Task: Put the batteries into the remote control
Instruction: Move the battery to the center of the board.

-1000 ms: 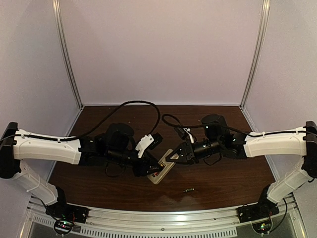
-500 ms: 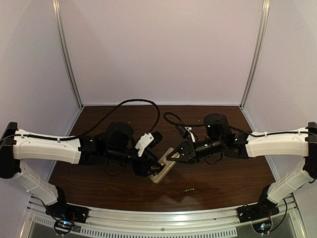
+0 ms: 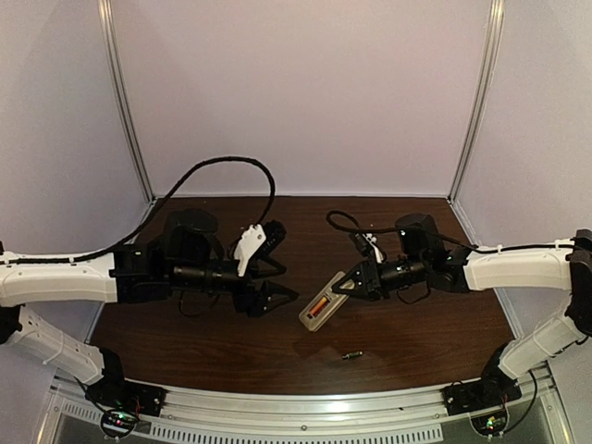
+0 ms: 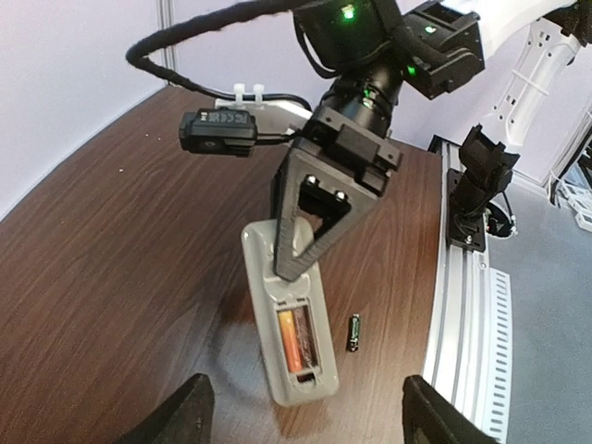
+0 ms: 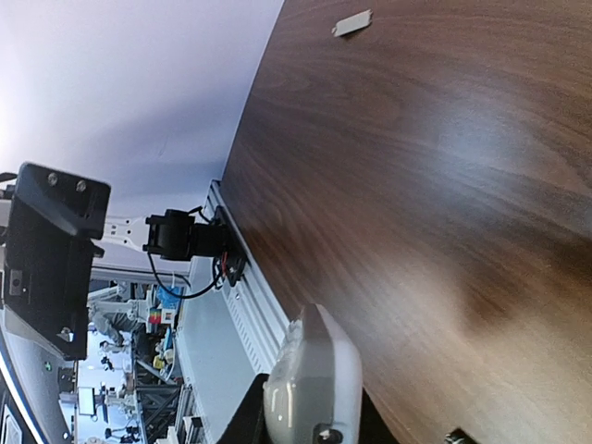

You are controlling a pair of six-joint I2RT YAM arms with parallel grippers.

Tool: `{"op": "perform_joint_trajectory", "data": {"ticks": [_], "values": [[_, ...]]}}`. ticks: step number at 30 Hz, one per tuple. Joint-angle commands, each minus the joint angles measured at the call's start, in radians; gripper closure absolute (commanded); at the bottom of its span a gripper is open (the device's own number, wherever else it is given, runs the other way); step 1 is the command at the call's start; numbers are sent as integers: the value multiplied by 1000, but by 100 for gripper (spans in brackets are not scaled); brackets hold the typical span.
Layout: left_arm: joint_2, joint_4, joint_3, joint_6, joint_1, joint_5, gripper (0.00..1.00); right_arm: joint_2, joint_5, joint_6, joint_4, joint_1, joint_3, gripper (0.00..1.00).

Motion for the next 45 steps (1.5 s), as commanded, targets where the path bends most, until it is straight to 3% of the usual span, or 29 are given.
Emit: {"op": "perform_joint_trajectory", "data": {"ticks": [1, 6, 11, 20, 32, 45], "values": [[49, -67, 37, 128, 2, 32, 34, -63, -7, -101, -45, -106, -48, 100], [194, -155, 124, 244, -75, 13, 47, -125, -21, -166, -136, -246, -79, 100], [404, -219, 277, 268, -126, 9, 52, -165, -37, -226, -229, -380, -90, 100], [746, -371, 588, 292, -188, 6, 60, -226, -16, -159, -201, -501, -185, 100], [957, -474, 809, 275, -200, -23, 62, -263, -8, -181, -243, -598, -172, 100], [1033, -549, 859, 296, -221, 12, 66, -271, -17, -182, -245, -616, -171, 100]]}}
